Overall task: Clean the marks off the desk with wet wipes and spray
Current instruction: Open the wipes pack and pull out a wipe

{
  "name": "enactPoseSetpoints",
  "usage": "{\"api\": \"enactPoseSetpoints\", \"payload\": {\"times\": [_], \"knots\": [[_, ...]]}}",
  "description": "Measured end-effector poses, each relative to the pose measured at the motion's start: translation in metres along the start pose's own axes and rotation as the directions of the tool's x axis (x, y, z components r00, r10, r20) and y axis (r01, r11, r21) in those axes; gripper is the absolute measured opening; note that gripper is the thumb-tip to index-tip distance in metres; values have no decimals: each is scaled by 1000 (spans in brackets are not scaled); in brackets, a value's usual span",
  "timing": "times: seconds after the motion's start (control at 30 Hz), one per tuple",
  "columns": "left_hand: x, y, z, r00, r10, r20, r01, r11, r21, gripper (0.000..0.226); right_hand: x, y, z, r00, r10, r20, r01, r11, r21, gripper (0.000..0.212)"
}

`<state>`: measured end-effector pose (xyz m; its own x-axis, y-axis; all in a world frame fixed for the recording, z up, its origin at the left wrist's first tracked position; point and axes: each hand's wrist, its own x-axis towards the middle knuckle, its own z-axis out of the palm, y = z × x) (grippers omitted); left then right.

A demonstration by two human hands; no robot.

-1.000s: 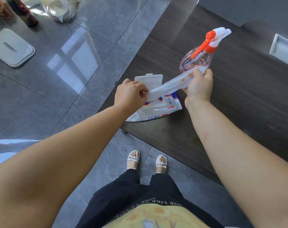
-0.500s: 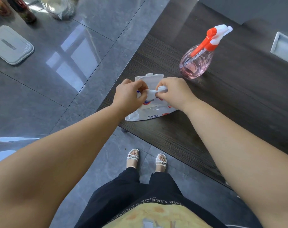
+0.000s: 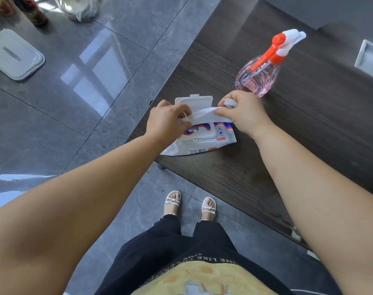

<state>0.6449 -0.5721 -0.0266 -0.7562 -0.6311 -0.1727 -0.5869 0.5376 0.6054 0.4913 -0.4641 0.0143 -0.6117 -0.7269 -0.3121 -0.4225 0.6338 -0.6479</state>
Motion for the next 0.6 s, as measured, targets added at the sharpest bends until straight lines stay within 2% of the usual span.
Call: {"api": "enactPoseSetpoints", "payload": {"times": [0.13, 0.3, 0.43, 0.53, 0.6], "knots": [[0, 1, 1, 1000, 8, -7, -8, 1000, -27, 29, 3, 5, -13, 999, -41, -3, 40, 984, -173, 15], [2, 0, 4, 1000, 7, -9, -8, 999, -32, 31, 5, 5, -26, 999, -24, 25, 28, 979, -200, 14], [3, -7, 3, 998, 58, -1, -58, 998, 13, 24, 1, 3, -32, 998, 11, 56, -13, 999, 32, 10], [2, -12, 2, 998, 63, 15, -63, 997, 40, 16, 2, 2, -35, 996, 91, 10, -91, 971, 221, 14], [1, -13, 0, 997, 74, 11, -74, 996, 50, 17, 1, 0, -34, 992, 118, 35, -123, 945, 304, 17]]}}
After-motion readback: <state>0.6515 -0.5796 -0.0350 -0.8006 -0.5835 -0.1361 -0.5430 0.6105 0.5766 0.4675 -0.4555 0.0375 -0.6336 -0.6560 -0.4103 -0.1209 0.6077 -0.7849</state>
